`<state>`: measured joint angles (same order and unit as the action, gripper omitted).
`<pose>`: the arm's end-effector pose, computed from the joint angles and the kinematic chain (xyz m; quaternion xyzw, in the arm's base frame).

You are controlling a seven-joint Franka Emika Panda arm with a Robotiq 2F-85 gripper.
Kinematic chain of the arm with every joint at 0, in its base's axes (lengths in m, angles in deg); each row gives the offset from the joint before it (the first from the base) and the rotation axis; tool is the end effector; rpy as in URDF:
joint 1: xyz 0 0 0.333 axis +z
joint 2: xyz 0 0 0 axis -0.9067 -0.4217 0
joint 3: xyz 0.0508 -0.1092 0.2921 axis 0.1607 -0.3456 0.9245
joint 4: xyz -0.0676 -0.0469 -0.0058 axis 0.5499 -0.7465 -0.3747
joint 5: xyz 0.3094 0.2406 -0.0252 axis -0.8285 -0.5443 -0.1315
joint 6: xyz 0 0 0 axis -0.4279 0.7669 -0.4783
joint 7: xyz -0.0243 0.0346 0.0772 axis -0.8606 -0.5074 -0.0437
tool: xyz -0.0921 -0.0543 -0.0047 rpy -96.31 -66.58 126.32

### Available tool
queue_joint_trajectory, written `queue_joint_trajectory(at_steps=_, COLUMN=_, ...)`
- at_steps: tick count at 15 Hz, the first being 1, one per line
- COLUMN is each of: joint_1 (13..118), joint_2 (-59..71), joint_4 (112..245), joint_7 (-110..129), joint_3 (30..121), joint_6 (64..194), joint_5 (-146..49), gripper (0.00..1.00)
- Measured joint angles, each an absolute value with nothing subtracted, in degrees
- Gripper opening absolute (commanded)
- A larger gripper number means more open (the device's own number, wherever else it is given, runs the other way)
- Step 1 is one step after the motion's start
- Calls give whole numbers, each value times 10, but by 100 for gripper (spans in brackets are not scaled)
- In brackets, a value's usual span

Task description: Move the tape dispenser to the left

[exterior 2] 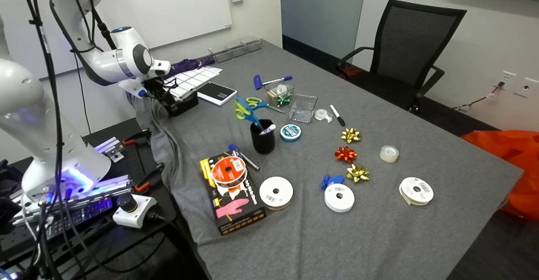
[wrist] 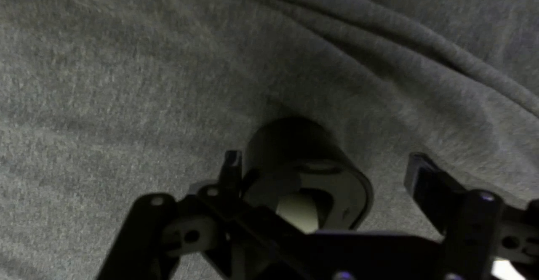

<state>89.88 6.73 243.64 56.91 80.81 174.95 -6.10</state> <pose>0.3019 0.2201 0.1464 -0.9834 -0.1693 -0.0595 0.0255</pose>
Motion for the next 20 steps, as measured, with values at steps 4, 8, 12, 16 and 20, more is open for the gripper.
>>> queue_joint_trajectory(at_steps=4, joint_1=811, joint_2=81, joint_4=2452, joint_7=553, joint_3=891, joint_6=1766, joint_5=-69, gripper=100)
queue_joint_trajectory(at_steps=8, joint_1=718, joint_2=81, joint_4=2450, joint_7=553, joint_3=981, joint_6=1768, joint_5=-58, gripper=100)
queue_joint_trajectory(at_steps=12, joint_1=636, joint_2=81, joint_4=2450, joint_7=553, joint_3=1056, joint_6=1768, joint_5=-41, gripper=100)
queue_joint_trajectory(at_steps=16, joint_1=564, joint_2=81, joint_4=2450, joint_7=553, joint_3=1117, joint_6=1766, joint_5=-26, gripper=100)
queue_joint_trajectory(at_steps=20, joint_1=499, joint_2=81, joint_4=2450, joint_7=553, joint_3=1175, joint_6=1764, joint_5=-16, gripper=100)
